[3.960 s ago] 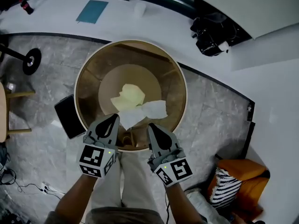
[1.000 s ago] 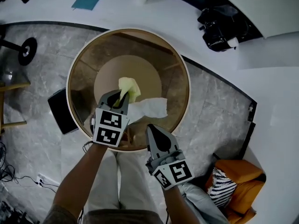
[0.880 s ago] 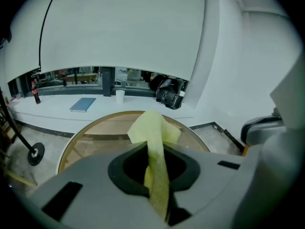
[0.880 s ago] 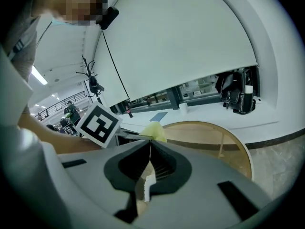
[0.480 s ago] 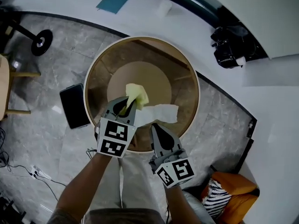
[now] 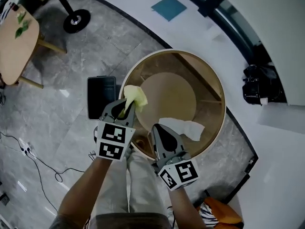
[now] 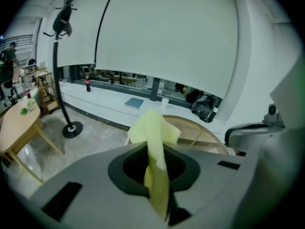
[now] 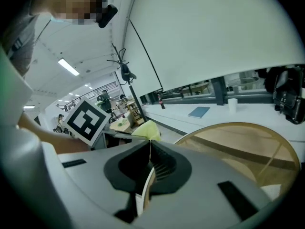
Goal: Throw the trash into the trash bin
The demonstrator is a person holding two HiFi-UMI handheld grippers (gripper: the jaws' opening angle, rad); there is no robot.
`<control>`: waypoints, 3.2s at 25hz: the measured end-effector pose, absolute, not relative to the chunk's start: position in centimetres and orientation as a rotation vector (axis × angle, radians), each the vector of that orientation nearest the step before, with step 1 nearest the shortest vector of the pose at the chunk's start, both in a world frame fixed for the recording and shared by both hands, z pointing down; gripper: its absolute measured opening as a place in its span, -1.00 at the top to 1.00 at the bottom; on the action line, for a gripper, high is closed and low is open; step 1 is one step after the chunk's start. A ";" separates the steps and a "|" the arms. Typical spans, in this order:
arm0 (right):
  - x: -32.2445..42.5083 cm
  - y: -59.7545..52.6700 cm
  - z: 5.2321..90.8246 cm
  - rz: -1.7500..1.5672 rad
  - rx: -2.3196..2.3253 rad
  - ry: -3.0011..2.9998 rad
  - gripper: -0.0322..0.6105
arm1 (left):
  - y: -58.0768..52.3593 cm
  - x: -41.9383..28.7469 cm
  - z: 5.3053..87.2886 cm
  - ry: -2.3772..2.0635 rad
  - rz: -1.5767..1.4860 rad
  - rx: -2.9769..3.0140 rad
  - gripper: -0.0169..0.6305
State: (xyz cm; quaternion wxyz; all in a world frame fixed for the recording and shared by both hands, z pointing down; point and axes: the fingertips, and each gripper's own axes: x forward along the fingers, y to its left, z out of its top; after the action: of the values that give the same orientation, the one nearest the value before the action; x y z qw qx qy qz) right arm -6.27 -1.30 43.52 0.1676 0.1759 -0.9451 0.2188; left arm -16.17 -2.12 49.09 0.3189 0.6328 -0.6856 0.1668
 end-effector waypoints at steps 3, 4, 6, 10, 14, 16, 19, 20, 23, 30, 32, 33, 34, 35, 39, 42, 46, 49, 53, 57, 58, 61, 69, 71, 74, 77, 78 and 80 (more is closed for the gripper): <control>-9.9 0.7 43.7 0.620 0.387 -2.696 0.84 | 1.2 -20.2 48.9 -1.879 0.409 1.566 0.79; -11.2 1.5 43.8 0.619 0.346 -2.698 0.84 | 2.3 -21.5 48.9 -1.902 0.397 1.532 0.79; -13.4 3.1 43.8 0.609 0.262 -2.696 0.84 | 4.6 -23.9 49.0 -1.940 0.363 1.463 0.79; -16.5 5.8 43.8 0.588 0.148 -2.678 0.84 | 8.3 -27.3 49.5 -1.984 0.302 1.345 0.79; -18.0 5.8 44.0 0.552 0.133 -2.676 0.84 | 9.5 -28.8 50.4 -2.006 0.264 1.291 0.79; -18.4 5.6 44.4 0.548 0.135 -2.671 0.84 | 9.7 -29.2 51.1 -2.008 0.252 1.278 0.79; -18.7 5.4 45.3 0.549 0.138 -2.656 0.84 | 9.9 -29.2 52.6 -1.996 0.233 1.257 0.79; -18.9 5.4 45.7 0.552 0.141 -2.652 0.84 | 10.0 -29.3 53.3 -1.989 0.229 1.252 0.79; -19.6 5.4 47.2 0.567 0.153 -2.640 0.84 | 10.2 -29.6 56.0 -1.967 0.231 1.236 0.79; -21.0 5.6 51.1 0.606 0.151 -2.606 0.84 | 11.3 -30.3 62.4 -1.920 0.248 1.178 0.79; -21.3 5.5 51.7 0.615 0.154 -2.600 0.84 | 11.4 -30.5 63.5 -1.916 0.255 1.167 0.79; -21.3 5.4 52.0 0.620 0.155 -2.596 0.84 | 11.5 -30.6 64.0 -1.915 0.259 1.159 0.79; -21.3 5.3 52.2 0.624 0.156 -2.591 0.84 | 11.6 -30.6 64.5 -1.913 0.260 1.147 0.79; -21.2 5.3 52.4 0.626 0.156 -2.586 0.84 | 11.7 -30.6 65.0 -1.909 0.261 1.135 0.79; -21.1 5.3 52.8 0.626 0.156 -2.571 0.84 | 12.4 -30.4 67.4 -1.873 0.249 1.089 0.77; -21.0 5.3 53.0 0.627 0.150 -2.565 0.84 | 12.8 -30.2 68.7 -1.838 0.224 1.060 0.44; -20.7 5.0 53.2 0.625 0.154 -2.559 0.84 | 13.0 -29.9 69.6 -1.818 0.240 1.050 0.32; -20.5 5.0 53.2 0.628 0.163 -2.558 0.84 | 13.1 -29.7 69.7 -1.816 0.248 1.051 0.30; -20.1 4.9 53.2 0.632 0.169 -2.559 0.84 | 12.9 -29.5 69.7 -1.812 0.247 1.052 0.30; -19.8 4.8 53.0 0.635 0.175 -2.563 0.84 | 12.7 -29.4 69.1 -1.831 0.252 1.049 0.31; -19.7 4.7 52.9 0.636 0.177 -2.564 0.84 | 12.7 -29.5 68.9 -1.842 0.251 1.045 0.31; -19.4 4.5 52.5 0.638 0.184 -2.570 0.84 | 12.6 -29.8 68.1 -1.875 0.244 1.033 0.36; -19.1 4.4 52.1 0.642 0.184 -2.578 0.84 | 13.5 -30.1 67.4 -1.884 0.265 0.997 0.89; -19.0 4.5 52.0 0.642 0.179 -2.580 0.84 | 13.7 -29.9 67.5 -1.877 0.273 0.990 0.89; -19.0 4.6 51.5 0.637 0.178 -2.584 0.84 | 13.8 -29.6 67.0 -1.875 0.283 0.993 0.89; -19.0 4.5 50.3 0.636 0.187 -2.588 0.84 | 13.6 -29.3 65.4 -1.872 0.295 1.014 0.89; -18.9 4.6 49.7 0.635 0.189 -2.589 0.84 | 13.6 -29.2 64.5 -1.873 0.293 1.023 0.89; -18.6 4.7 48.3 0.632 0.187 -2.591 0.84 | 13.4 -29.0 62.1 -1.885 0.290 1.044 0.89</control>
State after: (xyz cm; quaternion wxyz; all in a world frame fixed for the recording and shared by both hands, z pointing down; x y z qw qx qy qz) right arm -18.63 4.66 48.27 0.2321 0.0680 -0.9427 0.2299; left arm -29.01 13.35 62.06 0.4651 0.4249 -0.7676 0.1181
